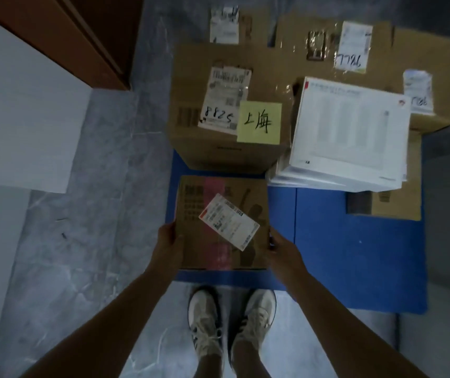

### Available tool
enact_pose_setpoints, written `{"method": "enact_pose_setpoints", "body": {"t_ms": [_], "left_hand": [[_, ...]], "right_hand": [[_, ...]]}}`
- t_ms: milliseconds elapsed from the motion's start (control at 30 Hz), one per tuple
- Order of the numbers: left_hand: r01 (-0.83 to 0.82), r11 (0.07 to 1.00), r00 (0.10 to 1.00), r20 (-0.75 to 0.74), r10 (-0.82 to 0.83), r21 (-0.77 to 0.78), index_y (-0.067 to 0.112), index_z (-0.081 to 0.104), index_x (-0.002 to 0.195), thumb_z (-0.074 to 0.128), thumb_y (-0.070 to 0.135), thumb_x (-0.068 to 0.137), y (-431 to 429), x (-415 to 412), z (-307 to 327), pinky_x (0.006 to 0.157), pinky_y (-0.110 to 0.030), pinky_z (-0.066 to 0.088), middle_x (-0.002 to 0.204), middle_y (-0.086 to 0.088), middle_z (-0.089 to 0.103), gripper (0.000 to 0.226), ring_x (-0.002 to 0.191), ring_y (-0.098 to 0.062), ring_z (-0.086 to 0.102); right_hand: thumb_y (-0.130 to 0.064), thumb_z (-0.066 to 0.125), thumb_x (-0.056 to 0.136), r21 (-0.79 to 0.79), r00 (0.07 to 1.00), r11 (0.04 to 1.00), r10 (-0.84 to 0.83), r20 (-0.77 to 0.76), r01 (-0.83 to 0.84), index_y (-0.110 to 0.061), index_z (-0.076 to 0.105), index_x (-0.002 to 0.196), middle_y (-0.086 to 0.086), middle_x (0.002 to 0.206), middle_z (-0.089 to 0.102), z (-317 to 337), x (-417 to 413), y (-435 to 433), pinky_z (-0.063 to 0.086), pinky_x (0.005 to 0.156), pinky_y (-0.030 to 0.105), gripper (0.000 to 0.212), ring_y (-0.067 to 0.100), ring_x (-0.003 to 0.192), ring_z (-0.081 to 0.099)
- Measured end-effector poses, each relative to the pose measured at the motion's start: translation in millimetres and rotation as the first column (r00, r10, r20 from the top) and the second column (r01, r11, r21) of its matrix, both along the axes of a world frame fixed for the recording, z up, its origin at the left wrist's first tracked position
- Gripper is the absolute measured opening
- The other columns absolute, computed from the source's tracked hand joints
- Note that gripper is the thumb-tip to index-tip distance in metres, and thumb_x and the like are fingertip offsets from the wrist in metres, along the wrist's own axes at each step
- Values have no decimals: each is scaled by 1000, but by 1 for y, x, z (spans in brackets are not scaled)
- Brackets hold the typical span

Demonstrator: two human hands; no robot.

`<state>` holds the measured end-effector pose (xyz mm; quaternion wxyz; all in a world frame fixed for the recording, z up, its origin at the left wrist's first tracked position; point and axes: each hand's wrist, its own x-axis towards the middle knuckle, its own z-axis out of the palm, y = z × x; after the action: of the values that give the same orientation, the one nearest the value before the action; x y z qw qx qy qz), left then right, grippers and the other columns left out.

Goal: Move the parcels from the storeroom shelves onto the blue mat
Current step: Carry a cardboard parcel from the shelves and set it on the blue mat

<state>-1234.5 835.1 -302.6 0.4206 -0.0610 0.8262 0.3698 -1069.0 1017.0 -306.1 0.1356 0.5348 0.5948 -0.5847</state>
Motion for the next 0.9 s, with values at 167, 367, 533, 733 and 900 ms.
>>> {"method": "enact_pose_setpoints", "body": {"t_ms": [167,367,533,733,900], "left_hand": [[111,993,994,6,-110,-39,14,34,145,42,20,102,18,-24,-59,94,-35,42,138,-5,46,44,117,-22,50],[77,993,993,99,-68,-87,22,34,148,39,26,104,20,-44,-58,103,-39,43,139,-7,49,44,124,-30,50],[227,973,972,68,-223,-44,41,35,138,51,12,95,36,-40,22,72,-22,54,115,6,55,54,85,-9,60],[361,933,932,20,-361,14,25,47,138,63,29,91,71,-49,199,89,-30,54,124,7,57,49,108,-16,60],[408,912,878,-255,-405,-45,15,46,138,53,18,94,91,-65,377,77,-6,40,130,-4,56,45,100,-7,57]], "right_hand": [[-25,59,93,-3,999,1000,29,23,-29,-32,31,149,-6,135,54,-55,-11,-1,48,87,10,63,8,113,57],[-41,51,97,-40,1000,999,19,-14,-19,-41,24,149,-19,131,45,-46,-27,-4,41,92,16,59,4,115,49],[-13,47,97,-9,992,993,119,29,-119,-21,48,137,2,130,56,16,-39,6,40,82,18,40,18,108,56],[-17,54,95,96,991,986,136,-5,-135,-21,46,141,4,138,51,177,-51,56,44,65,15,47,15,102,55],[-11,58,93,256,990,960,131,-54,-113,-20,52,135,5,114,64,354,-41,115,41,52,22,43,20,69,62]]}}
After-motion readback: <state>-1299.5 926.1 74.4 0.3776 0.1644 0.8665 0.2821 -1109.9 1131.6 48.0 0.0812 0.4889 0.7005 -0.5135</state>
